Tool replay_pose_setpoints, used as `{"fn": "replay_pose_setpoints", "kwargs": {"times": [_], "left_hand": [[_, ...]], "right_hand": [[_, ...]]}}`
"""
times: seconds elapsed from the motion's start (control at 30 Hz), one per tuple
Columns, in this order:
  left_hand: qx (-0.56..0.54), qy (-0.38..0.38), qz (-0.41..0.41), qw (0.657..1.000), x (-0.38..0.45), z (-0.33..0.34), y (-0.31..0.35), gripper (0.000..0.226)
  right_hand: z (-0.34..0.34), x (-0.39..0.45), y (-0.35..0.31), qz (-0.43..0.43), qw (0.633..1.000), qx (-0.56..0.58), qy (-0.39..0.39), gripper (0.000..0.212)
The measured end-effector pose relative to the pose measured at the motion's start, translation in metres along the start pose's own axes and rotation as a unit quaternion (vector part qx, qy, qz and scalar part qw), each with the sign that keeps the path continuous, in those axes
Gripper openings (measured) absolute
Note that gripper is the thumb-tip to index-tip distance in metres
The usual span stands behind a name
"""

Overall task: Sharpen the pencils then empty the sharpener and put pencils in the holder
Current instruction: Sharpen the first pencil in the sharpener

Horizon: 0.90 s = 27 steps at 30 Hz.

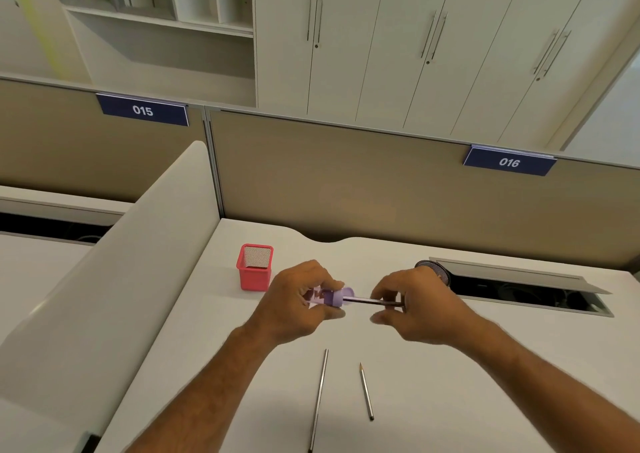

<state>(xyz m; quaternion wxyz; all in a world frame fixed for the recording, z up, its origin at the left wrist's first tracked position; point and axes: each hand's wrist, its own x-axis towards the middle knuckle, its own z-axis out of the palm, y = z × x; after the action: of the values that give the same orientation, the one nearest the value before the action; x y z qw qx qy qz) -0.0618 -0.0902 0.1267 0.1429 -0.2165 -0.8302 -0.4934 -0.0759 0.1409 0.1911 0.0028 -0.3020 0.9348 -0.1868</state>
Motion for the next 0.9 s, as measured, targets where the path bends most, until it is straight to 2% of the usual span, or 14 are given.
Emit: {"fn": "replay_pose_setpoints", "kwargs": {"times": [0.07,0.13,0.23,0.33,0.43,0.53,0.67,0.8,0.9], "left_hand": [[-0.019,-0.013,-0.035,0.999,-0.002,0.000,0.001,0.028],[-0.052,-0.023,-0.070,0.996,-0.003,-0.001,0.002,0.026],[-0.090,-0.048,-0.104,0.989,-0.005,-0.003,0.003,0.016],[-0.105,-0.058,-0.116,0.986,-0.006,-0.004,0.005,0.007],[-0.086,-0.060,-0.106,0.989,-0.005,-0.006,0.006,0.012],[-0.047,-0.032,-0.076,0.995,0.000,-0.007,0.006,0.024],[-0.010,0.013,-0.008,1.000,0.004,-0.004,0.002,0.023],[-0.003,0.020,0.010,1.000,0.004,-0.005,-0.001,0.021],[-0.022,0.001,-0.014,1.000,0.004,-0.008,0.001,0.027]], "right_hand": [[0.005,-0.002,0.001,-0.017,0.998,-0.048,0.022,0.014],[0.013,-0.005,0.003,-0.084,0.987,-0.113,0.082,0.009],[0.023,-0.007,0.007,-0.179,0.941,-0.214,0.190,0.014],[0.022,-0.006,0.008,-0.215,0.911,-0.260,0.235,0.018],[0.025,-0.008,0.006,-0.221,0.915,-0.273,0.201,0.022],[0.024,-0.006,0.004,-0.155,0.954,-0.214,0.139,0.031],[0.019,0.003,0.004,-0.077,0.987,-0.123,0.070,0.047],[0.015,0.006,0.000,-0.031,0.998,-0.052,0.006,0.033],[0.011,0.006,-0.002,-0.035,0.998,-0.049,0.000,0.021]]}}
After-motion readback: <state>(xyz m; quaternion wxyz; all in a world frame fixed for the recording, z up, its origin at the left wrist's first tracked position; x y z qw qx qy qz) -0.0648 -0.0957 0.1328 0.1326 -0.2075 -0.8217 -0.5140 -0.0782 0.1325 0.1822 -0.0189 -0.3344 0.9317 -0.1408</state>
